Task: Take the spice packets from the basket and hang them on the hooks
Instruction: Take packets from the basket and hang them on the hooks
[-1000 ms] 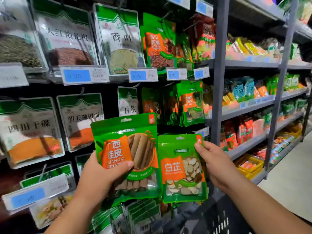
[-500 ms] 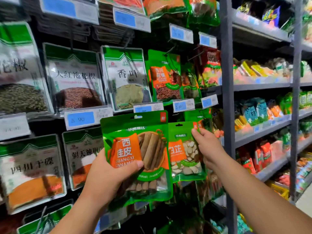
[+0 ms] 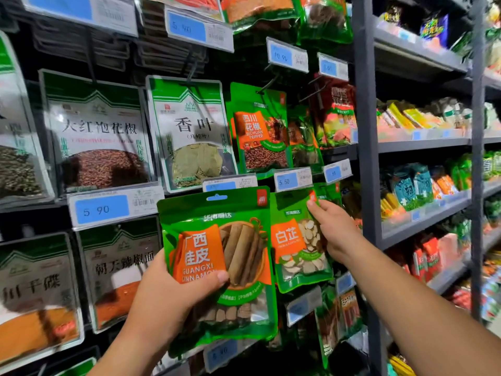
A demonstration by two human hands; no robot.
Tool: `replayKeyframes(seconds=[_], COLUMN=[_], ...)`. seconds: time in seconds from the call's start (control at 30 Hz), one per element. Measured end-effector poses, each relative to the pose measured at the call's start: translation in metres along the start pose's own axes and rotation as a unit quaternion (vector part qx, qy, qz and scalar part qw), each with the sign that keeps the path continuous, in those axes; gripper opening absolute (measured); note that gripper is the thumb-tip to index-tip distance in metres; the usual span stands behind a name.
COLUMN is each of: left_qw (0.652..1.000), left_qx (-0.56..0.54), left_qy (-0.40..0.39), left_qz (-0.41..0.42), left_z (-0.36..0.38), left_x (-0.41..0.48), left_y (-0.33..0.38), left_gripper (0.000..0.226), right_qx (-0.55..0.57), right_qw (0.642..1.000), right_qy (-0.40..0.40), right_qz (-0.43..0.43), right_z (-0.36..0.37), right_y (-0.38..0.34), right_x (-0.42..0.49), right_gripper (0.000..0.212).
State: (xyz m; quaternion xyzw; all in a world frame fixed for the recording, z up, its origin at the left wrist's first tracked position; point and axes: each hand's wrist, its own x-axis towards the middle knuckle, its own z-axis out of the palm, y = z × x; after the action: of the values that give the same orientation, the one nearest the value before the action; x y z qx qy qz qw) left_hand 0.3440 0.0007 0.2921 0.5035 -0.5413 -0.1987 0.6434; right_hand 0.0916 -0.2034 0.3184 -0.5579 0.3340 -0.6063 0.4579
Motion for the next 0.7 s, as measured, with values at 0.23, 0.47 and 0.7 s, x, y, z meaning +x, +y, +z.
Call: replayKeyframes(seconds=[0.23, 0.47, 0.7], left_qw=[1.0, 1.0, 1.0], left_qx=[0.002, -0.006, 0.0], left_qy=[-0.015, -0.016, -0.004], left_qz=[-0.014, -0.018, -0.026], left_z=[-0.001, -0.002, -0.004], left_x=[0.003, 0.001, 0.002], left_y=[-0.005, -0.006, -0.013], left_gripper=[0.097, 0.083, 0.093], right_qx=[-0.006, -0.08, -0.251], right_qw=[1.0, 0.997, 0.965], right_qy=[0.009, 0.012, 0.069], right_qz=[0.008, 0.01, 0.019], right_z=[0.004, 0.012, 0.035], right_y=[-0.004, -0.001, 0.003], right_x=[0.005, 0.013, 0.032], right_gripper=[0.043, 0.024, 0.027])
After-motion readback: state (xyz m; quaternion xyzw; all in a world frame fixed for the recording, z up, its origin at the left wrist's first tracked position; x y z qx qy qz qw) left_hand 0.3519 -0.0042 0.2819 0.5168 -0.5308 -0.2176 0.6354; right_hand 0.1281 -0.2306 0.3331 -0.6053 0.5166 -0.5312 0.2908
